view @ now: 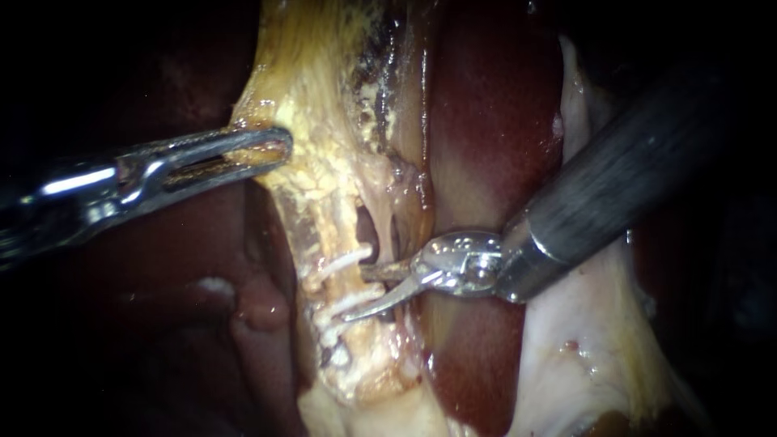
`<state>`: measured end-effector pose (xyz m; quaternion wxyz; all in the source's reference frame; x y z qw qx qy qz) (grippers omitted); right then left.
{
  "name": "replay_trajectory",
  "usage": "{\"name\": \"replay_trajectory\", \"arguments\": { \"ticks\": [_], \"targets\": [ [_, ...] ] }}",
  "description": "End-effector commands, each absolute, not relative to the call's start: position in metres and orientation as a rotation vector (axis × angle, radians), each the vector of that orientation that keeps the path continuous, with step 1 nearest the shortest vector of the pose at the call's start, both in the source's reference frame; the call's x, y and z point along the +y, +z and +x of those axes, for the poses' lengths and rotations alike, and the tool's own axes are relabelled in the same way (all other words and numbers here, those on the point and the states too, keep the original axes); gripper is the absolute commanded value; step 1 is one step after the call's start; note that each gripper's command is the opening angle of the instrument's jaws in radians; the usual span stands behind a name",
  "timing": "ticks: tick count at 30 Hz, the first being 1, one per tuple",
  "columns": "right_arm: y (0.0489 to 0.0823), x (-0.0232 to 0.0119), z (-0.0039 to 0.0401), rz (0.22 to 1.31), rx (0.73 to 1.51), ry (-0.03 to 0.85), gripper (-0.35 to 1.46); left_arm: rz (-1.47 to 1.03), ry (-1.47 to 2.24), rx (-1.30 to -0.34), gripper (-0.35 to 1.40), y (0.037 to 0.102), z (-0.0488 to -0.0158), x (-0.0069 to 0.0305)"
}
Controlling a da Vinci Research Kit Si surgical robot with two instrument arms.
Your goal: Go to the cutting position left tube
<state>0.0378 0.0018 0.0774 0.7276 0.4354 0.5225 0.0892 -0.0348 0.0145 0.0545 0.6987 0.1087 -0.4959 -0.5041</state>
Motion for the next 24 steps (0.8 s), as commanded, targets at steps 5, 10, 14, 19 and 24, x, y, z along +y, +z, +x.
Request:
{"name": "replay_trajectory", "arguments": {
  "ticks": [5, 10, 14, 19, 24],
  "targets": [
    [0.0773, 0.0018, 0.039, 0.972, 1.163, 0.178, 1.23, 0.243, -1.124, -1.105, -0.35, 0.0546, -0.0348, 0.0146],
    [0.0777, 0.0014, 0.0406, 0.979, 1.164, 0.159, 1.2, 0.243, -1.124, -1.105, -0.35, 0.0548, -0.0348, 0.0147],
    [0.0786, 0.0003, 0.0415, 0.981, 1.164, 0.137, 1.18, 0.243, -1.124, -1.105, -0.35, 0.0549, -0.0348, 0.0147],
    [0.0793, -0.0005, 0.0423, 0.995, 1.188, 0.124, 1.2, 0.243, -1.124, -1.105, -0.35, 0.0549, -0.0348, 0.0147],
    [0.0788, -0.0002, 0.0425, 1.035, 1.214, 0.146, 1.13, 0.243, -1.124, -1.105, -0.35, 0.0551, -0.0348, 0.0148]
  ]
}}
